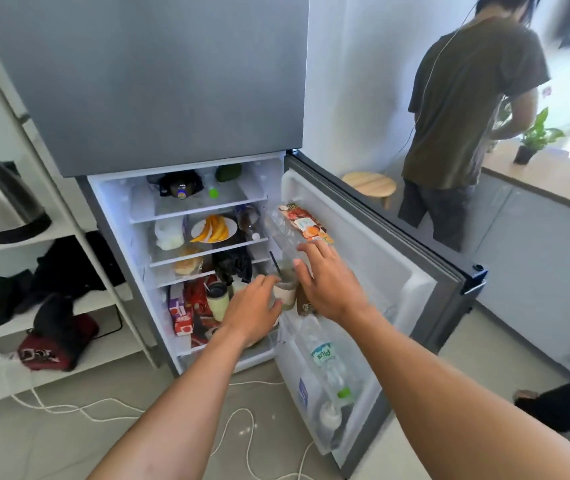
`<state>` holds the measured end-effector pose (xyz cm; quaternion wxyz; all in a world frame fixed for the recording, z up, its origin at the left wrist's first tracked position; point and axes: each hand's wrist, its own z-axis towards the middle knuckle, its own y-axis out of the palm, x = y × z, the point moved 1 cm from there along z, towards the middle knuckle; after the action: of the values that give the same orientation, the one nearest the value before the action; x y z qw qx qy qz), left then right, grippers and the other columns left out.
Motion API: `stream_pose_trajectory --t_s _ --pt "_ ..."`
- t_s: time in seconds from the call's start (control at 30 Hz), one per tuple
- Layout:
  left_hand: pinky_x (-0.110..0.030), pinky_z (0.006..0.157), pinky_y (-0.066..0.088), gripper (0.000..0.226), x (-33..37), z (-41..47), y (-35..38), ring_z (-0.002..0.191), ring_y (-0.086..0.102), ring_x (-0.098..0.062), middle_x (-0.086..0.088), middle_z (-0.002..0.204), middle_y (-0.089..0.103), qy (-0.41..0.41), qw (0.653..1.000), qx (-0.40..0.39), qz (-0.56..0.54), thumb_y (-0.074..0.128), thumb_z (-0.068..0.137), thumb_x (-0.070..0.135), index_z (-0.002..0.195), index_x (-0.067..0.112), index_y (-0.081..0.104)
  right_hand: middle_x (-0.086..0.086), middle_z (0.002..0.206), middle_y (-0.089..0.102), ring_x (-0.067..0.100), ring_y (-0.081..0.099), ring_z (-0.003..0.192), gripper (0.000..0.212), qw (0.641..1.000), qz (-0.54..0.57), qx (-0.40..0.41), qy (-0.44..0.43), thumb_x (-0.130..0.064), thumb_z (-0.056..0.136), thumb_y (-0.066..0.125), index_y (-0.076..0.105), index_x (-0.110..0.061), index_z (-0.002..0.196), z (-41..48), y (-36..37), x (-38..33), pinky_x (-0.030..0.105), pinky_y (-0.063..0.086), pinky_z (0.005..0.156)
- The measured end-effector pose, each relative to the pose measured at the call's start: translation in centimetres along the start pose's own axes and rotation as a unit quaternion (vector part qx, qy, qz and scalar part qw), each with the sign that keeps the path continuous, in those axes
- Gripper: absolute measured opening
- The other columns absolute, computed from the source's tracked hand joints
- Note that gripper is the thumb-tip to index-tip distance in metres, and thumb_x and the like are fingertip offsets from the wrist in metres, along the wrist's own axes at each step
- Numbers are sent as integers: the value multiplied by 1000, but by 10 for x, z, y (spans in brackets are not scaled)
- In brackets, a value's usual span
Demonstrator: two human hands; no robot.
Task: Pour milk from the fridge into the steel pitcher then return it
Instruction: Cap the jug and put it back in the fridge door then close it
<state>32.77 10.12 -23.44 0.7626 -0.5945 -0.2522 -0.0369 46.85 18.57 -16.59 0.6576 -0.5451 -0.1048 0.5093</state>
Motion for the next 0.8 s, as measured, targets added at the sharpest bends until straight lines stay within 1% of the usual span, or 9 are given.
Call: stream_pose_trajectory --t_s 0.13,0.27,0.37,0.4,0.47,0.57,0.67,0.73,0.8 --pt "-36 99 45 48 46 -7 -10 123 53 -18 6 140 47 43 999 3 -24 55 96 29 142 27 43 5 134 50 23 43 125 40 996 -66 65 -18 -33 101 42 49 -10 134 -7 -53 6 36 36 106" --pt "-39 113 36 56 87 -13 0 141 34 -17 5 152 36 121 992 -26 16 53 90 30 145 31 41 7 142 47 27 37 135 48 980 -167 99 35 -38 101 38 43 -11 140 -24 -89 29 43 27 115" --pt "-38 116 30 50 112 -20 14 144 29 -14 6 153 38 164 984 -60 41 50 92 36 142 31 47 12 144 43 34 36 135 55 964 -221 76 130 -44 101 32 36 -12 144 -38 -102 45 50 22 116" --pt "-37 116 29 48 116 -23 19 144 29 -13 6 151 42 167 982 -74 51 48 94 40 141 30 50 14 143 43 35 37 134 56 960 -228 58 153 -45 101 30 35 -11 144 -43 -103 48 50 23 115" --pt "-38 115 29 46 121 -26 29 142 29 -12 7 143 50 165 980 -91 61 44 97 48 136 28 55 15 141 45 34 38 133 56 955 -244 30 164 -47 101 27 35 -10 142 -51 -107 51 46 27 114" --pt "-35 113 31 47 120 -30 37 140 31 -10 9 135 53 140 986 -78 38 37 100 54 130 27 60 12 140 47 31 41 131 55 960 -230 22 159 -47 101 26 38 -9 139 -54 -114 49 41 32 110" --pt "-29 109 32 44 115 -33 32 137 33 -8 8 133 54 126 989 -69 25 36 103 49 129 25 61 10 135 52 29 48 127 52 967 -194 23 166 -47 101 27 41 -10 135 -52 -119 41 40 36 107" --pt "-23 98 33 40 110 -36 24 129 41 -9 7 125 56 125 990 -59 28 38 104 45 124 23 65 10 129 57 29 53 119 48 974 -153 29 166 -45 101 28 44 -10 130 -53 -122 35 40 42 101" --pt "-23 89 37 35 102 -40 16 118 49 -13 6 115 55 116 991 -50 33 41 103 41 117 23 67 11 125 58 30 56 113 45 982 -86 30 163 -42 101 31 46 -9 129 -53 -124 31 41 47 94"
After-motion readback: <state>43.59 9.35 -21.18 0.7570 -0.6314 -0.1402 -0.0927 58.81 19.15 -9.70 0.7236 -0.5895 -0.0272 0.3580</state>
